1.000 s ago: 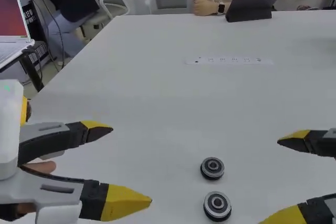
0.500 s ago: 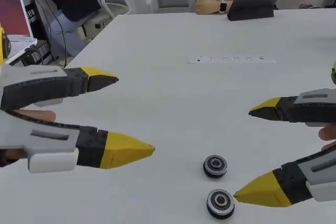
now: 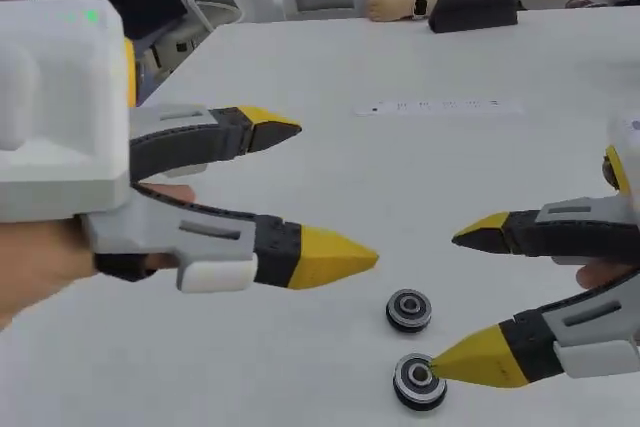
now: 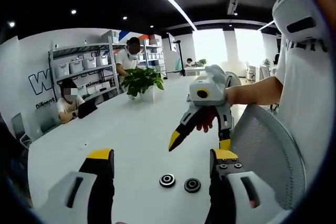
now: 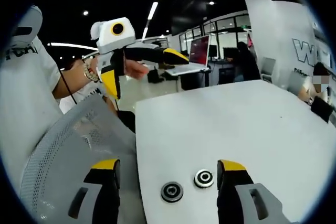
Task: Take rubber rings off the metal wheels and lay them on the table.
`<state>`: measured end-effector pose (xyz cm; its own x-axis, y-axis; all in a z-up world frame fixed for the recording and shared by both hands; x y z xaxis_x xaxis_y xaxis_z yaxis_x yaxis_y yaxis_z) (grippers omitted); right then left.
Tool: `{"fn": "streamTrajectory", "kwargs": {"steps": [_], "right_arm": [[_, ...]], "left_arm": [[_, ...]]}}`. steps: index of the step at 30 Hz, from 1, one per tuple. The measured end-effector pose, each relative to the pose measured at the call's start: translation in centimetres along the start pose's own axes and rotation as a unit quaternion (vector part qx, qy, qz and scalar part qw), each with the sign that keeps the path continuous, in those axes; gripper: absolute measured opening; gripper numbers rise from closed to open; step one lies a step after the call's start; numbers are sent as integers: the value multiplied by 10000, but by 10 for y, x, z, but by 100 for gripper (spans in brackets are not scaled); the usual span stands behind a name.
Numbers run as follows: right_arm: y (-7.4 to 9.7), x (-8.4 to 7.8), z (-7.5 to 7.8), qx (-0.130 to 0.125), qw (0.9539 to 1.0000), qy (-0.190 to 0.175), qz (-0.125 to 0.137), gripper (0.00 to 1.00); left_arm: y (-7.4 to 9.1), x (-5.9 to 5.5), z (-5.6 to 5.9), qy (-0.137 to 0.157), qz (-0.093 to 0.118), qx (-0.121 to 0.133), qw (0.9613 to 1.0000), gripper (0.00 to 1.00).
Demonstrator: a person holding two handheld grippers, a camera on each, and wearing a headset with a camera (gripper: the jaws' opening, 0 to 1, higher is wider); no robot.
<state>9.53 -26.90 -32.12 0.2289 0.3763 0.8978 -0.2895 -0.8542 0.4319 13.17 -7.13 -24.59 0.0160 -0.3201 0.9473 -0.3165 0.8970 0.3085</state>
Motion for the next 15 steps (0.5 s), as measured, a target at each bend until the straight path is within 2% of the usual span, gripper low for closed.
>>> {"fn": "streamTrajectory", "kwargs": {"steps": [2, 4, 5, 7, 12, 15], "right_arm": [[-2, -2, 0, 60, 9998, -86, 195, 70], [-4, -8, 2, 64, 9998, -104, 150, 67], [-6, -12, 3, 0, 9999, -123, -10, 66], [-8, -20, 5, -82, 9998, -78, -179, 65], [-13, -30, 4, -60, 9995, -265, -190, 61], [-19, -40, 1, -32, 9991, -313, -289, 58]], "left_arm": [[-12, 3, 7, 15, 149, -46, 9999, 70], [-17, 3, 7, 28, 255, -102, 9996, 68], [-22, 2, 7, 5, 241, -170, 9996, 67], [-31, -3, 7, -65, 34, -281, 9996, 64], [-47, -8, 7, 37, -6, -423, 9991, 63], [-60, -16, 11, -94, -115, -555, 9983, 60]]}}
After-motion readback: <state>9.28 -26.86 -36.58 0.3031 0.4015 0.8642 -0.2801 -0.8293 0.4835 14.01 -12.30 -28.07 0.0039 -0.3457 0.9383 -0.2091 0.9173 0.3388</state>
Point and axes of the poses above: the centre of the closed fingertips' face, and the gripper's own axes: y roughly backward along the fingers, z roughly to its right, x roughly out of its top, the point moved 9 cm from there along y, roughly backward along the fingers, and after that the axes turned 4 degrees about y, right-handed, at the moved point
